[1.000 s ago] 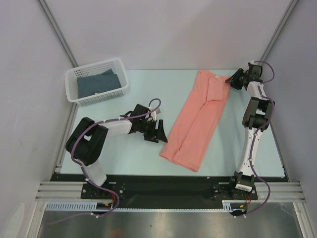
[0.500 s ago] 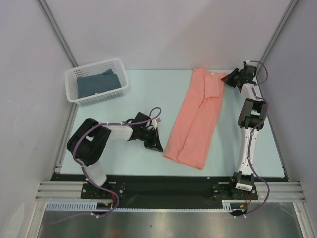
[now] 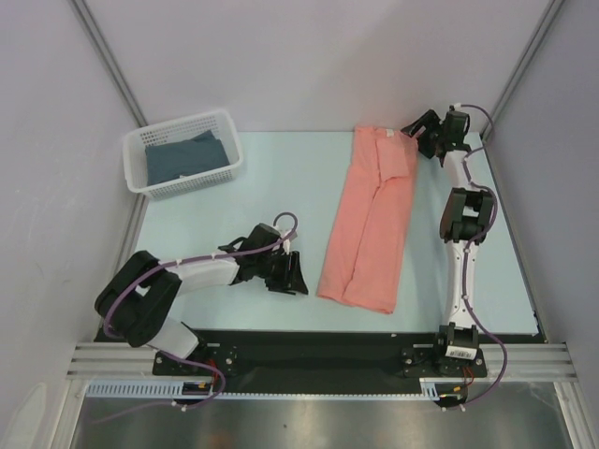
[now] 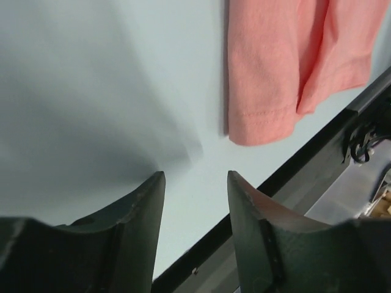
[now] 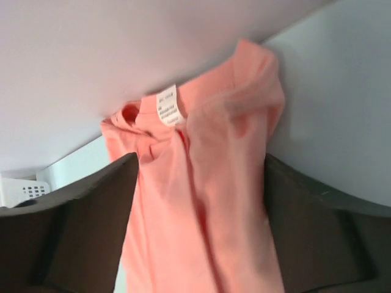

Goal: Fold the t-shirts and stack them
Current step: Fold the tshirt

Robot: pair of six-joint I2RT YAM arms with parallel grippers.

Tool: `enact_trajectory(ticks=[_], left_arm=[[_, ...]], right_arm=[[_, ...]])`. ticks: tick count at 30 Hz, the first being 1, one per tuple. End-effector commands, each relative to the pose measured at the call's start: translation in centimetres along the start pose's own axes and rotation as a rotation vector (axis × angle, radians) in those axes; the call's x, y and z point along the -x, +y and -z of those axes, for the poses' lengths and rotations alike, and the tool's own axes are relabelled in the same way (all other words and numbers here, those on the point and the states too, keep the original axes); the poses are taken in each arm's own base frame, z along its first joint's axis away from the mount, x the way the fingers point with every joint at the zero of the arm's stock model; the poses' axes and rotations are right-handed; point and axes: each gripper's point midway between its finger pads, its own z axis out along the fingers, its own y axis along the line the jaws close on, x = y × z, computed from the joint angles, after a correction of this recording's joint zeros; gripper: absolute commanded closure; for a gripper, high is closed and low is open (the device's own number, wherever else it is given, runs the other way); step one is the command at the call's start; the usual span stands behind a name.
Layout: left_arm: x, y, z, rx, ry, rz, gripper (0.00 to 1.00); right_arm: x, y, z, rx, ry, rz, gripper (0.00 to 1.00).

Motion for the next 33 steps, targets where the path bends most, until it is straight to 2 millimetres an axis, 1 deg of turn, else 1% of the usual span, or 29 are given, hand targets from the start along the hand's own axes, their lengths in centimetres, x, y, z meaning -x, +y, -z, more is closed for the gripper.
enact_trajectory(ticks=[1, 2, 3, 4, 5, 7, 8, 9, 10, 11, 12, 13, 14, 15, 16, 17, 18, 19, 20, 21, 22, 24, 25, 26, 28, 29, 30, 31, 33], left_arm=[[1.6, -0.6, 1.5, 0.031, -0.060, -0.050, 0.46], [1.7, -1.1, 1.8, 0.013, -0.065, -0.061, 0.44], [1.9, -1.3, 2.0, 0.012, -0.072, -0.069, 0.44], [2.1, -1.7, 2.4, 0.005, -0.084, -0.076, 0.44], [2.2, -1.8, 2.5, 0.003, -0.088, -0.076, 0.44], [2.3, -2.5, 2.9, -0.022, -0.086, -0.090, 0.44], [2.3, -2.8, 3.0, -0.032, -0.085, -0.093, 0.44], [2.3, -3.0, 3.1, -0.042, -0.086, -0.096, 0.43], [2.5, -3.4, 3.3, -0.053, -0.086, -0.103, 0.43], [2.5, -3.5, 3.3, -0.059, -0.085, -0.110, 0.41], [2.4, -3.6, 3.3, -0.063, -0.079, -0.107, 0.40], [2.5, -3.8, 3.3, -0.069, -0.072, -0.108, 0.39], [2.3, -3.6, 2.9, -0.064, -0.052, -0.107, 0.38], [2.3, -3.6, 2.7, -0.068, -0.039, -0.108, 0.38], [2.3, -4.3, 2.7, -0.096, -0.020, -0.115, 0.38], [2.2, -4.0, 2.2, -0.094, 0.004, -0.119, 0.39], [2.5, -4.3, 2.1, -0.100, 0.010, -0.127, 0.40], [2.6, -4.2, 1.9, -0.093, 0.015, -0.131, 0.41], [2.6, -4.1, 1.9, -0.090, 0.023, -0.141, 0.42], [2.9, -4.1, 1.7, -0.087, 0.026, -0.145, 0.43], [3.0, -4.2, 1.6, -0.090, 0.024, -0.148, 0.45], [3.4, -4.5, 1.2, -0.104, 0.029, -0.147, 0.46], [3.5, -4.7, 1.0, -0.114, 0.038, -0.137, 0.47], [3.7, -4.9, 0.5, -0.130, 0.044, -0.132, 0.47], [4.0, -5.3, 0.0, -0.149, 0.051, -0.101, 0.46], [4.2, -5.9, -0.2, -0.175, 0.055, -0.100, 0.47], [4.4, -6.1, -0.7, -0.183, 0.065, -0.091, 0.46], [4.7, -6.5, -0.9, -0.190, 0.066, -0.083, 0.46], [5.1, -7.0, -1.3, -0.171, 0.068, -0.090, 0.46]], right_arm=[[5.0, 2.1, 5.4, -0.140, -0.045, 0.011, 0.13], [4.4, 1.2, 6.6, -0.195, -0.004, -0.022, 0.12], [5.7, 0.5, 8.2, -0.228, -0.013, -0.039, 0.11], [6.2, 0.0, 9.4, -0.265, -0.012, -0.039, 0.06], [6.6, 0.4, 11.8, -0.308, 0.004, -0.049, 0.03], [7.3, -0.4, 14.5, -0.355, 0.008, -0.057, 0.00], [7.9, 1.2, 17.0, -0.365, 0.012, -0.046, 0.00], [6.5, 0.1, 18.0, -0.409, 0.055, -0.057, 0.00], [6.0, 0.7, 19.1, -0.416, 0.077, -0.051, 0.00], [5.3, 2.1, 21.3, -0.419, 0.111, -0.024, 0.00], [2.5, 1.3, 22.1, -0.451, 0.190, -0.032, 0.00], [0.4, 2.4, 22.8, -0.437, 0.248, -0.013, 0.00], [-1.9, 2.5, 23.7, -0.446, 0.308, 0.010, 0.00], [-2.2, 4.8, 26.0, -0.421, 0.288, 0.040, 0.00], [-7.4, 3.4, 26.5, -0.444, 0.387, 0.028, 0.00], [-9.0, 4.2, 27.6, -0.420, 0.395, 0.030, 0.00], [-9.8, 7.4, 29.7, -0.329, 0.374, 0.029, 0.00], [-14.2, 6.5, 30.6, -0.305, 0.436, 0.023, 0.00], [-16.7, 8.2, 31.6, -0.253, 0.474, 0.044, 0.00], [-18.8, 8.8, 32.9, -0.224, 0.509, 0.027, 0.01], [-21.9, 10.0, 35.1, -0.166, 0.541, 0.060, 0.03], [-25.0, 10.1, 37.5, -0.145, 0.599, 0.043, 0.10], [-27.6, 8.9, 39.2, -0.158, 0.649, 0.023, 0.11], [-29.2, 9.6, 40.7, -0.121, 0.694, 0.008, 0.16], [-31.2, 8.5, 42.2, -0.152, 0.723, 0.013, 0.21], [-32.6, 7.4, 43.1, -0.193, 0.735, 0.043, 0.21], [-33.2, 6.8, 44.0, -0.217, 0.741, 0.049, 0.22], [-32.9, 7.2, 44.8, -0.205, 0.703, 0.050, 0.23], [-33.5, 5.9, 45.7, -0.241, 0.683, 0.044, 0.24]])
